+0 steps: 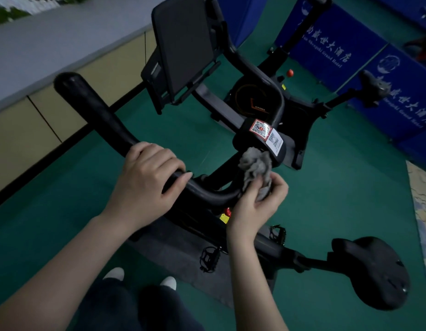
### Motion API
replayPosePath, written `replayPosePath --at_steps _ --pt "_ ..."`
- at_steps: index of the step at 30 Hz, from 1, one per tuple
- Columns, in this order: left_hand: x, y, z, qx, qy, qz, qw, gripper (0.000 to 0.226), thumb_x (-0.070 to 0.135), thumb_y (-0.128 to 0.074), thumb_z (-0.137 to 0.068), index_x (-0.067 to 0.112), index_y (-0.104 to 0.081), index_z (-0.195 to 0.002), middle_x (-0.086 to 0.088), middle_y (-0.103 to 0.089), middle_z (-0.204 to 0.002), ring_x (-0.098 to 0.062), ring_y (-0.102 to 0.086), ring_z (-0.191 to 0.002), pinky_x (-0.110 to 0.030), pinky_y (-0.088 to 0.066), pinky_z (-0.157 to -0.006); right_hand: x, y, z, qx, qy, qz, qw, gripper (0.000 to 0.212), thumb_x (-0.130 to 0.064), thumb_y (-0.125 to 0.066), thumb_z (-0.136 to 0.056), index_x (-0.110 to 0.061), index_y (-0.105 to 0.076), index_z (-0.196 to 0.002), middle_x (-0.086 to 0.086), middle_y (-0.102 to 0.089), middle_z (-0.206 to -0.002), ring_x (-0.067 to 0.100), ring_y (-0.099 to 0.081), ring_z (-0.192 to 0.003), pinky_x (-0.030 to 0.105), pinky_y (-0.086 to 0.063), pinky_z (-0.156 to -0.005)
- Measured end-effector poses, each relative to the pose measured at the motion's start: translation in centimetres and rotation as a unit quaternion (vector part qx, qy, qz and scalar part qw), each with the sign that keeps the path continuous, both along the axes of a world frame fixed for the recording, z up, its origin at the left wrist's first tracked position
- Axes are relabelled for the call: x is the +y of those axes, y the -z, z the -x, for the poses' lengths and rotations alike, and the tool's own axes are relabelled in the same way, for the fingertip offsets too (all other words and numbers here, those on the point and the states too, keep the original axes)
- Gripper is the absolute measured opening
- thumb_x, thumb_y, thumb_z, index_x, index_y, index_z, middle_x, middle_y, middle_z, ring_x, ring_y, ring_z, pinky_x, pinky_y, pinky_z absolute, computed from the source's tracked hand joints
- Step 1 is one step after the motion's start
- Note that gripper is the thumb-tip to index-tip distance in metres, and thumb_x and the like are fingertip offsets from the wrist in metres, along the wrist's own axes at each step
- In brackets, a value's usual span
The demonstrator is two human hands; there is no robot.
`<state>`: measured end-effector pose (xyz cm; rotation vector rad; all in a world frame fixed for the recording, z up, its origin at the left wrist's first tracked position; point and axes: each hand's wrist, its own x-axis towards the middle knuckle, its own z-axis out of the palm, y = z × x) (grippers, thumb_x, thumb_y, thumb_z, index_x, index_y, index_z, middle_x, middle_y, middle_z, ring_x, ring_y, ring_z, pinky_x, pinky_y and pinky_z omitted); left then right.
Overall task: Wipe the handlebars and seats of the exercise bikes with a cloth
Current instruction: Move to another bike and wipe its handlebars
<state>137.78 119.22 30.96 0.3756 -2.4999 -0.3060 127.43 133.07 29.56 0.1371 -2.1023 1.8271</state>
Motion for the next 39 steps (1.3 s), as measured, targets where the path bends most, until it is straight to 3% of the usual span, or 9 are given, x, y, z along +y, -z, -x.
replayPosePath --at_steps 3,14,19,24,28,32,34,37,39 --pt "0.1 0.1 0.0 0.006 -0.004 0.003 1.0 0.03 0.035 -0.047 -0.094 0.014 -0.065 -0.084 0.003 -0.064 -0.083 -0.021 -0.058 -0.085 -0.034 -0.03 -0.094 -0.2 -0.1 0.0 -0.075 0.005 0.051 0.996 0.015 -0.014 -0.049 -0.096 -0.029 -0.046 -0.098 0.019 -0.051 -0.111 0.03 -0.053 -0.102 0.047 -0.045 -0.094" --pt "0.3 0.5 0.3 0.011 -0.014 0.005 1.0 0.033 0.036 -0.044 -0.095 0.014 -0.065 -0.083 0.003 -0.064 -0.082 -0.021 -0.059 -0.085 -0.036 -0.031 -0.095 0.1 0.2 0.1 -0.11 -0.027 0.098 0.989 0.02 -0.009 -0.049 -0.098 -0.029 -0.045 -0.099 0.01 -0.052 -0.109 0.027 -0.052 -0.104 0.036 -0.044 -0.091" --pt "0.2 0.6 0.3 0.012 -0.016 0.011 1.0 0.032 0.035 -0.044 -0.095 0.014 -0.065 -0.084 0.004 -0.064 -0.083 -0.02 -0.058 -0.085 -0.034 -0.03 -0.095 0.2 1.0 -0.6 -0.136 -0.017 0.124 0.983 0.016 -0.012 -0.049 -0.098 -0.027 -0.046 -0.103 -0.002 -0.053 -0.104 0.006 -0.055 -0.095 0.02 -0.046 -0.084" --pt "0.0 0.8 0.3 0.018 -0.009 0.026 0.999 0.035 0.037 -0.041 -0.097 0.015 -0.065 -0.084 0.004 -0.064 -0.082 -0.019 -0.057 -0.085 -0.033 -0.03 -0.095 -0.4 0.9 1.5 -0.196 0.001 0.153 0.969 0.013 -0.015 -0.045 -0.1 -0.02 -0.043 -0.113 0.009 -0.054 -0.121 0.025 -0.054 -0.113 0.036 -0.046 -0.097" --pt "-0.1 1.1 0.3 0.027 -0.002 0.031 0.999 0.034 0.035 -0.042 -0.097 0.015 -0.066 -0.084 0.004 -0.065 -0.083 -0.02 -0.059 -0.084 -0.034 -0.03 -0.095 -0.3 1.1 -1.0 -0.244 -0.007 0.175 0.954 0.02 -0.023 -0.043 -0.102 -0.037 -0.045 -0.116 -0.006 -0.055 -0.127 0.012 -0.056 -0.115 0.026 -0.045 -0.093" --pt "-0.2 1.1 0.4 0.033 0.006 0.034 0.999 0.034 0.034 -0.042 -0.097 0.015 -0.065 -0.083 0.004 -0.065 -0.082 -0.02 -0.059 -0.082 -0.035 -0.031 -0.093 -0.6 0.9 -1.5 -0.312 -0.011 0.217 0.925 0.025 -0.026 -0.039 -0.103 -0.047 -0.047 -0.113 -0.006 -0.055 -0.132 0.015 -0.055 -0.119 0.04 -0.043 -0.106" --pt "-0.3 1.2 0.4 0.038 0.008 0.034 0.999 0.034 0.034 -0.041 -0.097 0.015 -0.066 -0.083 0.003 -0.065 -0.082 -0.02 -0.059 -0.082 -0.036 -0.031 -0.093 -0.7 0.4 -0.3 -0.338 -0.022 0.263 0.903 0.024 -0.022 -0.039 -0.104 -0.037 -0.049 -0.119 0.001 -0.061 -0.126 0.02 -0.062 -0.111 0.043 -0.049 -0.099" --pt "-0.5 1.4 0.4 0.038 0.013 0.04 0.998 0.035 0.034 -0.041 -0.098 0.014 -0.066 -0.084 0.003 -0.066 -0.083 -0.02 -0.06 -0.083 -0.037 -0.032 -0.093 -0.7 -0.6 1.8 -0.359 -0.078 0.343 0.865 0.025 -0.012 -0.042 -0.101 -0.015 -0.051 -0.124 0.003 -0.069 -0.089 0.019 -0.067 -0.072 0.032 -0.057 -0.067" --pt "-0.5 1.5 0.4 0.035 0.016 0.043 0.998 0.035 0.035 -0.04 -0.098 0.014 -0.066 -0.085 0.003 -0.066 -0.084 -0.02 -0.059 -0.083 -0.037 -0.032 -0.093 -0.6 -0.7 2.1 -0.374 -0.099 0.347 0.855 0.021 -0.009 -0.044 -0.099 -0.011 -0.053 -0.118 0.007 -0.066 -0.085 0.02 -0.064 -0.07 0.035 -0.057 -0.07"
